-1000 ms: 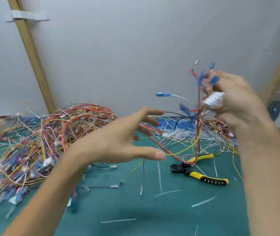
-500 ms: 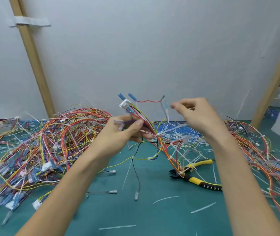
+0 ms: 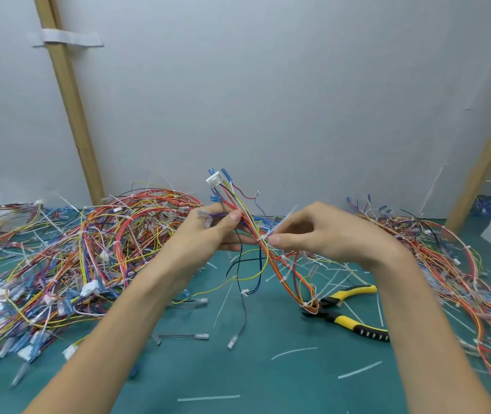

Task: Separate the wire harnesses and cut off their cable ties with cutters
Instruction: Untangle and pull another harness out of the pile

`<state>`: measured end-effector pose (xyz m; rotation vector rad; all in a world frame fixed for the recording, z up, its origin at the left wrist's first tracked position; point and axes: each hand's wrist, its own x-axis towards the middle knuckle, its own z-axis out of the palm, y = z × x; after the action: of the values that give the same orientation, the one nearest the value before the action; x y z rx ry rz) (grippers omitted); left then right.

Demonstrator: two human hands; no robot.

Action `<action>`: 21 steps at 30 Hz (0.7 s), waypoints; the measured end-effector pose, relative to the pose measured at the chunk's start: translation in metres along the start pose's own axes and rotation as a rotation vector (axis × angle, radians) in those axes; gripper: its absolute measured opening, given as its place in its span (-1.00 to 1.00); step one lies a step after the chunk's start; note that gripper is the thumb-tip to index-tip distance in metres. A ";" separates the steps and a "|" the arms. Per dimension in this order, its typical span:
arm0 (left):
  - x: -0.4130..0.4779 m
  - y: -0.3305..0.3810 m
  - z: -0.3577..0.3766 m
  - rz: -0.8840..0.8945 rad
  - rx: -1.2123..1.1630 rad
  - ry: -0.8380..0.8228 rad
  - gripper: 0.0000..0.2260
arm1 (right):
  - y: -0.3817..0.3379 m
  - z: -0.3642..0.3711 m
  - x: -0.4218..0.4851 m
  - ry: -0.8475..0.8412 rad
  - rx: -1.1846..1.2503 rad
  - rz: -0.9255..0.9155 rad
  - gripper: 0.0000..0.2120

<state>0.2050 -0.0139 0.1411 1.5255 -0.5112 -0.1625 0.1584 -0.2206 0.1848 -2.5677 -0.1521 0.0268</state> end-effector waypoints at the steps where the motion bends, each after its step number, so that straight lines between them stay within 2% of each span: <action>1: 0.000 0.000 0.000 -0.002 -0.006 0.008 -0.83 | -0.001 0.003 0.003 0.040 0.011 -0.001 -0.80; 6: 0.000 0.002 0.000 0.004 0.061 0.050 -0.82 | -0.003 0.010 0.009 0.284 0.004 -0.007 -0.76; 10: 0.002 0.002 0.001 -0.006 0.108 0.084 -0.80 | -0.006 0.012 0.011 0.382 0.009 -0.007 -0.64; 14: 0.004 0.001 0.000 0.012 0.211 0.123 -0.78 | -0.007 0.015 0.012 0.435 -0.069 0.016 -0.64; 16: 0.005 0.000 -0.001 0.025 0.242 0.148 -0.77 | -0.007 0.015 0.012 0.486 -0.102 0.044 -0.57; 18: 0.005 -0.003 -0.003 0.024 0.268 0.154 -0.77 | -0.007 0.016 0.012 0.477 -0.141 0.033 -0.58; 21: 0.006 -0.005 -0.006 0.025 0.297 0.151 -0.79 | -0.004 0.019 0.014 0.336 -0.196 0.033 -0.71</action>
<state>0.2142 -0.0119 0.1374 1.8033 -0.4474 0.0510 0.1714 -0.2057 0.1714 -2.7237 0.0169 -0.4245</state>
